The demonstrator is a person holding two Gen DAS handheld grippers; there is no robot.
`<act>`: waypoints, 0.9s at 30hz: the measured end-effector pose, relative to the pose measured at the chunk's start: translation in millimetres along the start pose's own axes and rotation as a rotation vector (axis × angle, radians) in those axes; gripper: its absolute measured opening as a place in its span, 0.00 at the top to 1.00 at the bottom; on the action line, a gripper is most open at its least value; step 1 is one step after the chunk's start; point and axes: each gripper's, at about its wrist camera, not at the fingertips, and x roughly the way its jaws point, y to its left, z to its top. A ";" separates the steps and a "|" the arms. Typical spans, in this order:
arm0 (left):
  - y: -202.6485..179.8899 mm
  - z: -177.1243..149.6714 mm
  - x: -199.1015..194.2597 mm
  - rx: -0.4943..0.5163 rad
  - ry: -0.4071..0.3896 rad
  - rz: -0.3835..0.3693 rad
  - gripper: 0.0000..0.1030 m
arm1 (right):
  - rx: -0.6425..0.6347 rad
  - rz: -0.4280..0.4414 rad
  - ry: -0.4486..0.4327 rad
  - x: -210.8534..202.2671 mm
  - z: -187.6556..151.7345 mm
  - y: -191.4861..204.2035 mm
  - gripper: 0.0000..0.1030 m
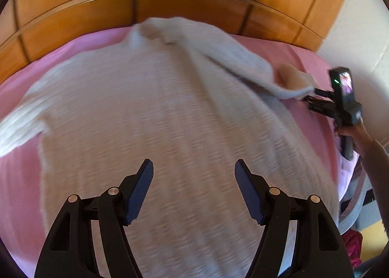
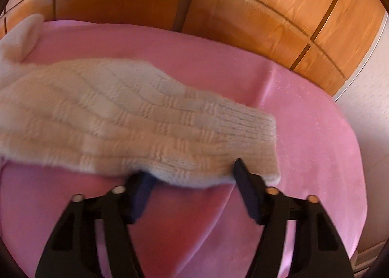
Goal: Fold small clothes
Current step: 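Grasp the other sleeve cuff with the right gripper and spread it out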
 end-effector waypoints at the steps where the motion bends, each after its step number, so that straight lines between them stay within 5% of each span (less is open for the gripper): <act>1: -5.3 2.9 3.1 0.017 0.001 -0.008 0.34 | -0.006 0.009 0.006 -0.9 0.3 -1.1 0.66; 2: -11.6 7.6 8.3 0.039 0.005 -0.023 0.34 | -0.030 -0.013 0.017 -4.2 -1.5 0.6 0.91; 3: -17.3 13.9 16.3 0.057 0.015 -0.045 0.34 | -0.040 -0.017 0.019 -4.9 4.1 3.6 0.94; 11: -26.4 55.4 61.8 0.080 0.037 -0.100 0.34 | -0.003 0.120 -0.062 -119.9 -9.8 -25.7 0.95; 18: -37.6 97.4 83.0 0.137 0.031 -0.179 0.34 | -0.014 0.198 -0.013 -208.2 -47.3 -36.5 0.95; 23: -44.3 142.8 108.6 0.090 0.012 -0.254 0.29 | 0.161 0.253 -0.029 -221.9 -44.3 -85.6 0.95; 27: -47.4 198.4 129.2 -0.002 -0.039 -0.308 0.29 | 0.319 0.261 -0.008 -185.1 -17.9 -140.0 0.95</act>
